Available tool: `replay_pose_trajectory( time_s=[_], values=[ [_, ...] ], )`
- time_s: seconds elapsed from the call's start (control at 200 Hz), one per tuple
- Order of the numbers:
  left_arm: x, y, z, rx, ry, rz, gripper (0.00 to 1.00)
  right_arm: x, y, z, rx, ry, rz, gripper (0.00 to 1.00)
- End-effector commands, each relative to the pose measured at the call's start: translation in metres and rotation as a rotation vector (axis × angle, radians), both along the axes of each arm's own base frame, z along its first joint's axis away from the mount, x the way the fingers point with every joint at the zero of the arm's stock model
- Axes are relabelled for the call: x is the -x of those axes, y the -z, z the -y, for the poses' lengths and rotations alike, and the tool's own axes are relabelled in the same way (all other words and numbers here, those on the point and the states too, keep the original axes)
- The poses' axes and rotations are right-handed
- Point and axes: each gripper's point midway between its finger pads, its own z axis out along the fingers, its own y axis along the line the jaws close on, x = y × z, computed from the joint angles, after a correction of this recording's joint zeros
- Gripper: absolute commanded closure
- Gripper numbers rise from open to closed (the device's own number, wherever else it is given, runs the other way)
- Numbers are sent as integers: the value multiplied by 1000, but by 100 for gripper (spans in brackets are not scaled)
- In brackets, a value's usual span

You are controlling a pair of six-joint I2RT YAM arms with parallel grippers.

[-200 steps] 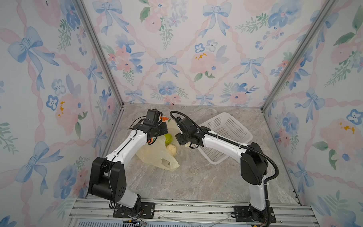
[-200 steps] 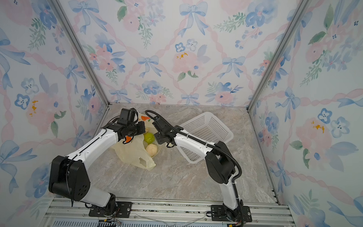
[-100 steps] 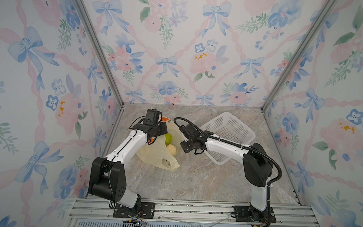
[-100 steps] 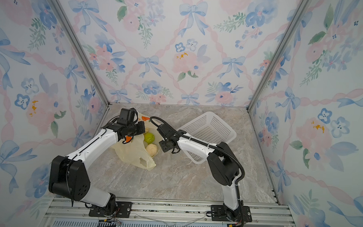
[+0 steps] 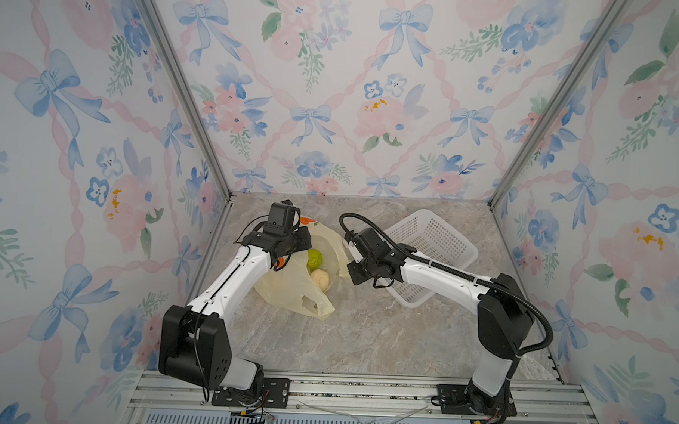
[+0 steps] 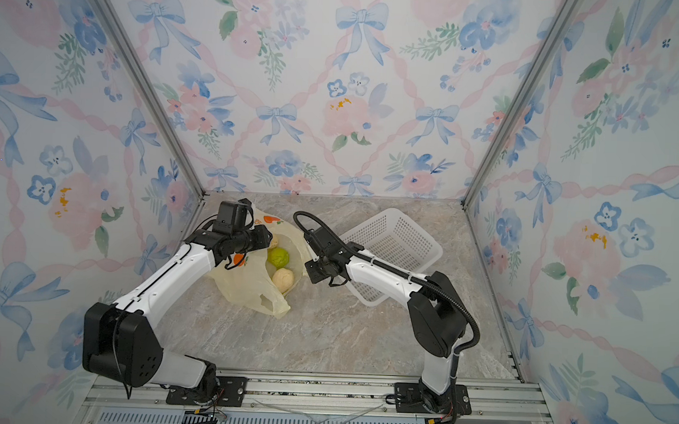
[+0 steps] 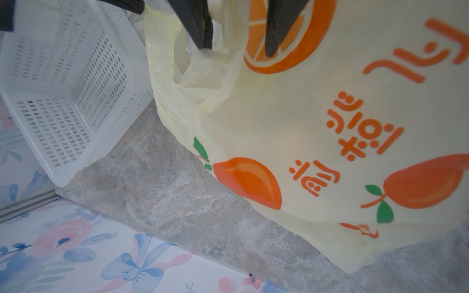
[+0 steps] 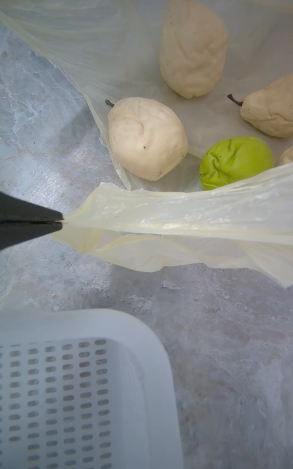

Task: Place the pears into plastic bags & tie knots
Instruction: Adjust the plastic bag at the center of the board.

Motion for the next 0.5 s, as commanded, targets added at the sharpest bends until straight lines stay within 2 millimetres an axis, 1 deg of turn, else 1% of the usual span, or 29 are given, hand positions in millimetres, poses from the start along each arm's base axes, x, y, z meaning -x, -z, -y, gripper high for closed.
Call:
replay_pose_trajectory(
  time_s=[0.0,0.065,0.125,0.185,0.235,0.315,0.415,0.49],
  values=[
    [22,-24,-8,-12,11,36,51,5,-17,-4,-89,-1,-28,100],
    [38,-30,-10,-6,16,29,44,4,-16,-3,-94,0,-37,100],
    [53,-34,-8,20,26,17,40,3,-15,-1,-91,3,-38,100],
    [68,-36,-3,55,28,3,37,1,-15,1,-92,10,-40,100],
    [82,-37,5,96,34,-5,35,-1,-17,3,-98,12,-39,97],
    [106,-32,21,176,42,-32,31,-4,-20,8,-103,19,-34,92],
    [137,-17,37,257,49,-92,28,-9,-27,14,-113,25,-19,90],
    [160,-10,48,306,68,-121,26,-12,-33,16,-126,27,-8,88]
  ],
)
